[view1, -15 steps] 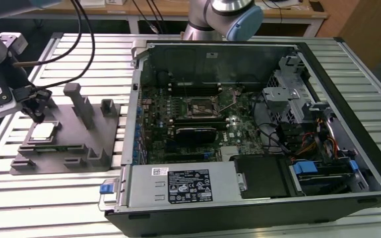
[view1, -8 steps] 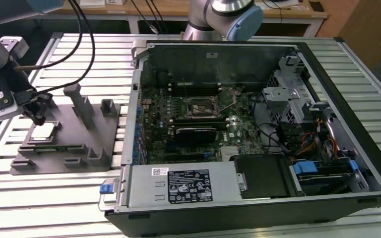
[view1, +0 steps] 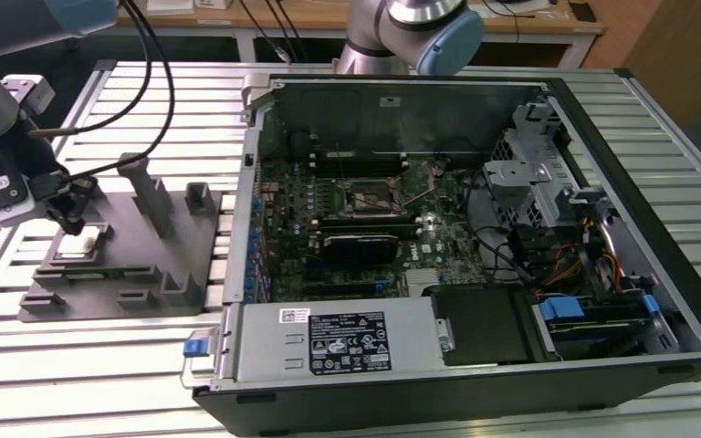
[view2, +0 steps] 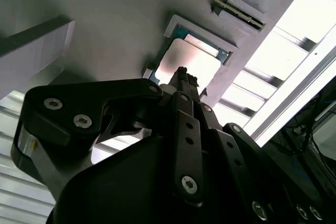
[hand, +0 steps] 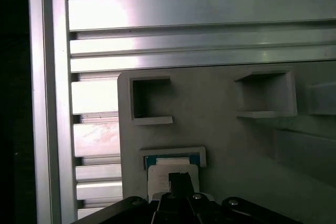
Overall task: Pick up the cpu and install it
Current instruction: 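Pick up the cpu and move it towards the insertion slot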
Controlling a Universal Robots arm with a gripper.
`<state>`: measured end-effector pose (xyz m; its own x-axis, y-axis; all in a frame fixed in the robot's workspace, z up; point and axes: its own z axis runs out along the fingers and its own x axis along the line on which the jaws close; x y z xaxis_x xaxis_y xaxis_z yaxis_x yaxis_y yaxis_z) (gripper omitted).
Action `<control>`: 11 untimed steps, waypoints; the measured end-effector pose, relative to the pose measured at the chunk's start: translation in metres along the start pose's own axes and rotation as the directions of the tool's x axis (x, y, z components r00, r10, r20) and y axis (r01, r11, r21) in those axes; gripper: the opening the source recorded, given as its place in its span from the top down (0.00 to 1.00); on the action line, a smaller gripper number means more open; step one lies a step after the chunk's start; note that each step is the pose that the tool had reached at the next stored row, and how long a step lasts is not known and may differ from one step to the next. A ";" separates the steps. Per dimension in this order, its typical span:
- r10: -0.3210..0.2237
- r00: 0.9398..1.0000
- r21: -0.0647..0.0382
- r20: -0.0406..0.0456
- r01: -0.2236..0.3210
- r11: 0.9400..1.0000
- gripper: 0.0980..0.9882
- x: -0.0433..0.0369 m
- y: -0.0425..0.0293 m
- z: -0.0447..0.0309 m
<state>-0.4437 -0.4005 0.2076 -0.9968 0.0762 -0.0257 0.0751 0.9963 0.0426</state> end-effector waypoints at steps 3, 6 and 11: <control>0.000 1.000 0.000 0.000 0.000 1.000 0.99 0.0013 -0.0002 0.0025; 0.000 1.000 0.000 0.000 0.000 1.000 0.99 0.0026 -0.0004 0.0047; 0.000 1.000 0.000 0.000 0.000 1.000 0.99 0.0042 -0.0015 0.0075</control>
<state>-0.4477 -0.4013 0.1999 -0.9968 0.0761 -0.0257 0.0750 0.9963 0.0427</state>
